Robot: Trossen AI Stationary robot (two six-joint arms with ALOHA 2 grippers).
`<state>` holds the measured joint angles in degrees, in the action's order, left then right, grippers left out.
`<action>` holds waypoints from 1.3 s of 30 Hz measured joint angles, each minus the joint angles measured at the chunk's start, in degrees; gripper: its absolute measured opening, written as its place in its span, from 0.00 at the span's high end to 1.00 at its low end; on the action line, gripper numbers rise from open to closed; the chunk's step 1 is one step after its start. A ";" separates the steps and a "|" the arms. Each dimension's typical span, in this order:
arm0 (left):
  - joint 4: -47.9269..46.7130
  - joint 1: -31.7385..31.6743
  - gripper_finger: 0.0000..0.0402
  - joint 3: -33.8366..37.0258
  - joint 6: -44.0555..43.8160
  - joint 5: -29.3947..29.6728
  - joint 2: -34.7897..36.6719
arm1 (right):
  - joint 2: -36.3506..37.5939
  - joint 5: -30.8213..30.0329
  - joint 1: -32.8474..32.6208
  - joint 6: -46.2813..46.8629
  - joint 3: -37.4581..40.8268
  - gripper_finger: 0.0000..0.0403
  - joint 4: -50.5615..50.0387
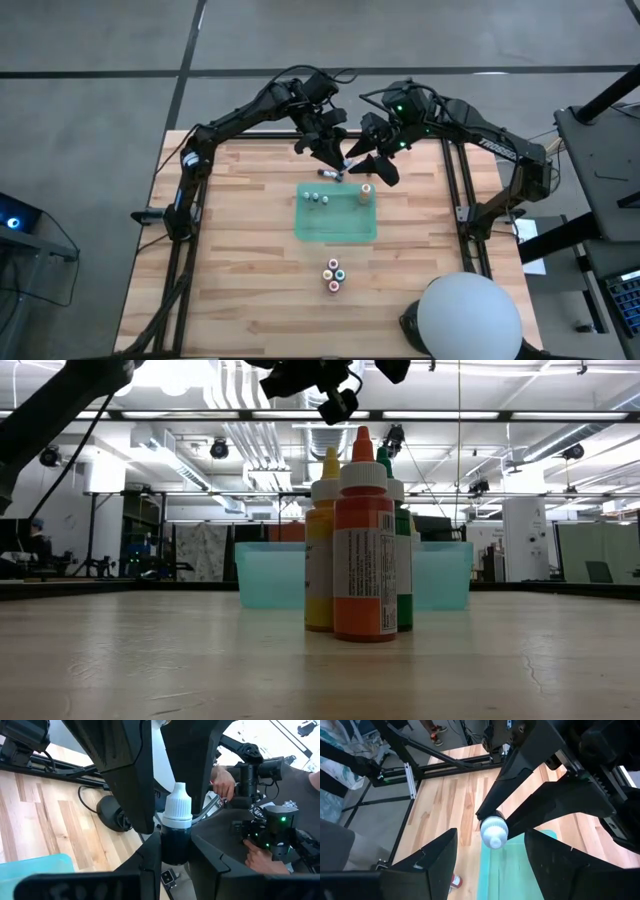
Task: Pick & Place food coloring
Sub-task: Put the black small food coloring bottle into the green container
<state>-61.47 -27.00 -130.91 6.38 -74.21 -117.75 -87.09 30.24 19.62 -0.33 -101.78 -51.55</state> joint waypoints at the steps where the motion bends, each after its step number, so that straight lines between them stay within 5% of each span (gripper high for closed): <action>1: 0.00 -0.02 0.87 0.00 0.01 0.01 0.00 | 0.01 0.01 0.01 0.08 0.00 0.44 0.00; 10: 0.00 0.00 0.87 0.00 -0.03 0.06 0.00 | 0.13 0.02 0.02 0.29 0.00 0.47 0.00; 39: -0.02 0.00 0.87 0.00 -0.47 0.06 -0.07 | 0.33 -0.02 0.02 0.12 0.00 0.88 1.60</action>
<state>-61.49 -27.00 -130.91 5.91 -74.15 -117.82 -86.76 30.22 19.64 -0.21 -101.78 -49.95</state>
